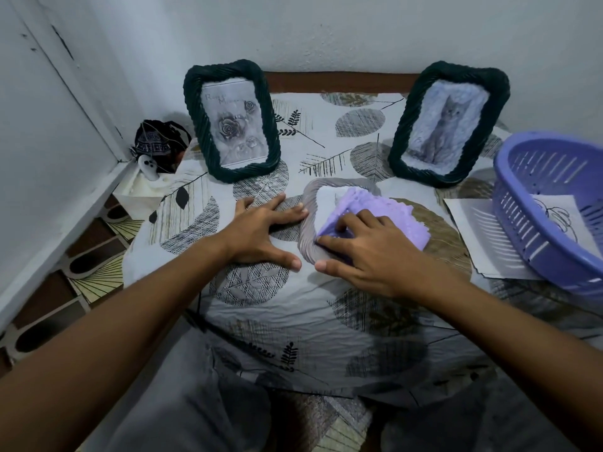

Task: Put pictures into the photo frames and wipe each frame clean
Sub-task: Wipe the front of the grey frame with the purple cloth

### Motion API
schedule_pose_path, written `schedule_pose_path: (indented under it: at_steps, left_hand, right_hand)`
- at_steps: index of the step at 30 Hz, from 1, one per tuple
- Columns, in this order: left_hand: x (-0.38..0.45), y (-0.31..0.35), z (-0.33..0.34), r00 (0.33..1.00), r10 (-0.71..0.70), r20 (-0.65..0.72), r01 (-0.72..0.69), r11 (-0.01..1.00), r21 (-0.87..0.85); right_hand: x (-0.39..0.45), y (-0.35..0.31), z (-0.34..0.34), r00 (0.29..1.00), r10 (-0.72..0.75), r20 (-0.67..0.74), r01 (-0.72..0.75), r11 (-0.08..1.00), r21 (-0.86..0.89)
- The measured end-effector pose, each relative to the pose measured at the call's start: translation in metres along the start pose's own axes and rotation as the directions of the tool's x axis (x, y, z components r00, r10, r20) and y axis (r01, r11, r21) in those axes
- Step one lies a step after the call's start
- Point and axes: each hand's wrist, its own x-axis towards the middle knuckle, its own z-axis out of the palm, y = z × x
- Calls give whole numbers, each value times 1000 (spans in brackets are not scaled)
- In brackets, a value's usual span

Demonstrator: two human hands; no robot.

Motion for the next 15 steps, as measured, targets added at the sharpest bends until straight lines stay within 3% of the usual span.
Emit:
schedule_pose_path:
  at_steps: [9,15]
  left_hand:
    - [0,1,0,1000,-1,-11,1,1000,-13]
    - [1,-1,1,999,15,-34,-15,1000,-11]
  right_hand:
    - [16,22,9,974,227,23,-227,974,11]
    - [30,15,8,983,61,174,-88,984,153]
